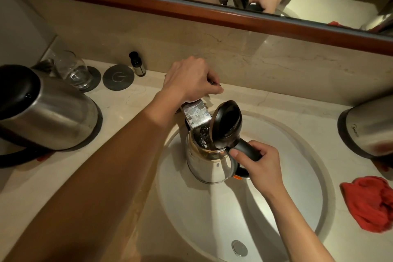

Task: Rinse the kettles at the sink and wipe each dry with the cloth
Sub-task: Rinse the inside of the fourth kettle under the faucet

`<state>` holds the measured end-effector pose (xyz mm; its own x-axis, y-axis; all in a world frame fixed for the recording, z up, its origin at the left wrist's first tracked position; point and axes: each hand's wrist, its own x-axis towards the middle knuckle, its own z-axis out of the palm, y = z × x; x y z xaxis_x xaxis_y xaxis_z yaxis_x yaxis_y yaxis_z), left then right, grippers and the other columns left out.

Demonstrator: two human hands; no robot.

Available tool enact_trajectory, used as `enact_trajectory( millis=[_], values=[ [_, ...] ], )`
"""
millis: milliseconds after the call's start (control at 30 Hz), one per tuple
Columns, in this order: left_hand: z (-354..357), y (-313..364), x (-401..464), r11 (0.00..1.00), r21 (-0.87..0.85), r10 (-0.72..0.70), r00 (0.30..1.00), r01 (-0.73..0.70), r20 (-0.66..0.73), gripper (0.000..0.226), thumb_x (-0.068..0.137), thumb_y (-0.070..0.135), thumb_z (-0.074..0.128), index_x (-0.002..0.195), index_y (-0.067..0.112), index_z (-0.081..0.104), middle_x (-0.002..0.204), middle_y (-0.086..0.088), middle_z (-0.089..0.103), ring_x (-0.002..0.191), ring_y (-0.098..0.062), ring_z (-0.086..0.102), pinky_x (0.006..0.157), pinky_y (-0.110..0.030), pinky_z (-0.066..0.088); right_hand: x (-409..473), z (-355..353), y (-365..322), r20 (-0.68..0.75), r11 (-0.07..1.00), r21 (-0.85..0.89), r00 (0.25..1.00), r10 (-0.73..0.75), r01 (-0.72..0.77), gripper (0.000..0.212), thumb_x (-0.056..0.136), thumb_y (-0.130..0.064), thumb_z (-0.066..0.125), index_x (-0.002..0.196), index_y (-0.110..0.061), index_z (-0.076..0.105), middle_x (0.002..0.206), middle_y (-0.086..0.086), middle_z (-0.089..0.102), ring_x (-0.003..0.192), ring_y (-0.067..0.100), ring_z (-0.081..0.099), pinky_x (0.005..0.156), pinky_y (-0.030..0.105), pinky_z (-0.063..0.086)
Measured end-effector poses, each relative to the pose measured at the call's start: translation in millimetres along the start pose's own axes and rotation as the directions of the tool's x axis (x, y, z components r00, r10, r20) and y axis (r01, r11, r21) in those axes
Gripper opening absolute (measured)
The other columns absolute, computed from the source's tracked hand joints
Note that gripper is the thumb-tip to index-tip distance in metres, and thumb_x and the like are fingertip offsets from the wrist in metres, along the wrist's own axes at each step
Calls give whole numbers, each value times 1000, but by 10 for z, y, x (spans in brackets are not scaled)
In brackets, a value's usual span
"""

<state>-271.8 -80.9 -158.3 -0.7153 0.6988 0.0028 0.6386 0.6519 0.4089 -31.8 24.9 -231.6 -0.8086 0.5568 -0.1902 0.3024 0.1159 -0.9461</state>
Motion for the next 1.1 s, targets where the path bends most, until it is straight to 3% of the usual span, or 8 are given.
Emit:
enact_trajectory(
  millis=[200, 400, 800, 1100],
  values=[
    [0, 0, -5, 1000, -14, -9, 1000, 9, -4, 22, 83, 54, 69, 91, 36, 78, 90, 17, 74, 89, -12, 63, 74, -31, 41, -11, 5, -16, 44, 999, -10, 999, -31, 31, 27, 69, -28, 81, 61, -10, 62, 50, -12, 53, 49, 2, 45, 50, 13, 36],
    [-7, 12, -17, 1000, -6, -9, 1000, 9, -5, 24, 83, 55, 68, 93, 36, 79, 91, 16, 74, 88, -12, 62, 74, -30, 39, -10, -3, -6, 22, 999, -22, 999, -28, 29, 44, 61, -51, 77, 60, -10, 62, 51, -9, 51, 51, 4, 44, 51, 16, 34],
    [-13, 21, -18, 1000, -5, -26, 1000, 26, 13, 23, 82, 55, 69, 88, 36, 79, 85, 16, 74, 86, -14, 63, 75, -33, 43, -36, -23, 50, -6, 999, -33, 1000, -12, 12, 39, 61, -53, 76, 55, -20, 57, 49, -11, 47, 51, 5, 39, 52, 19, 32],
    [-19, 12, -20, 1000, -4, -14, 1000, 14, -1, 24, 82, 56, 69, 91, 36, 78, 89, 15, 74, 89, -14, 62, 76, -32, 41, -31, -3, 38, 6, 999, -40, 1000, -25, 26, 43, 61, -52, 76, 58, -13, 58, 50, -11, 46, 50, 4, 40, 50, 15, 33]
  ],
)
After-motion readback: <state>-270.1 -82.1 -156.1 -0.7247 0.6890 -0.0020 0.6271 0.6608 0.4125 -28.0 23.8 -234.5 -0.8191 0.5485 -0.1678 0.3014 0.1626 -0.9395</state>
